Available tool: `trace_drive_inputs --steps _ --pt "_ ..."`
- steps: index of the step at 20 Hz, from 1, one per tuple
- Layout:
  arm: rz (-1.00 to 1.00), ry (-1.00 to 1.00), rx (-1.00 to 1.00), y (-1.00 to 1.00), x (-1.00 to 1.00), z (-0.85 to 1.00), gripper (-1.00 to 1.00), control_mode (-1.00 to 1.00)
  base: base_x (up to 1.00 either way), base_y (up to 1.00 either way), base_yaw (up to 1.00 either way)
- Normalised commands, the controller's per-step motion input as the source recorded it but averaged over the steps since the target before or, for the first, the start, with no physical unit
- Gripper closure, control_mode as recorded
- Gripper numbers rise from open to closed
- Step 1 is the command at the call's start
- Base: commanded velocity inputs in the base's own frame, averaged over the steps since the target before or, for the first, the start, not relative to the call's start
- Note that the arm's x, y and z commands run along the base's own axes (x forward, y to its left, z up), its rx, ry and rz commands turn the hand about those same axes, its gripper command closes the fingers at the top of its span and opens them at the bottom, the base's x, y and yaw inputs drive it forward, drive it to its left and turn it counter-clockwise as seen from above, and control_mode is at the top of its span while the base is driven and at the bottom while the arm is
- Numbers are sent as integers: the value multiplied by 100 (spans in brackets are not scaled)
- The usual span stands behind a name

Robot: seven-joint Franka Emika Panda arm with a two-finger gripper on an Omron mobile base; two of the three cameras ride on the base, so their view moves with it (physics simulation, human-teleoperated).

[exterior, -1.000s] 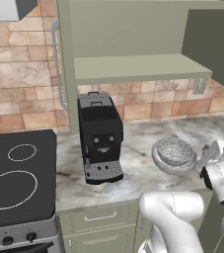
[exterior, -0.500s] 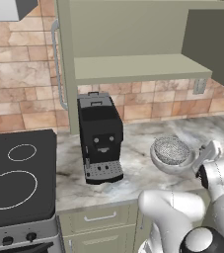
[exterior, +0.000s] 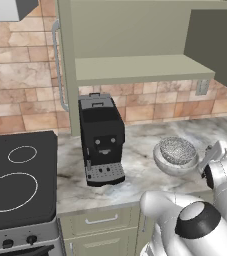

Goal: Open the cabinet and setup a tea strainer by placing it in the bowl upright.

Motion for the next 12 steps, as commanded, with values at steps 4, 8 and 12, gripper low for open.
trace_drive_inputs --steps 4,8,12 --pt "0 0 0 -22 0 0 100 -100 0 0 0" --pt "0 0 -2 -11 0 0 100 -100 0 0 0" --pt "0 0 -6 -9 0 -1 100 -100 0 0 0"
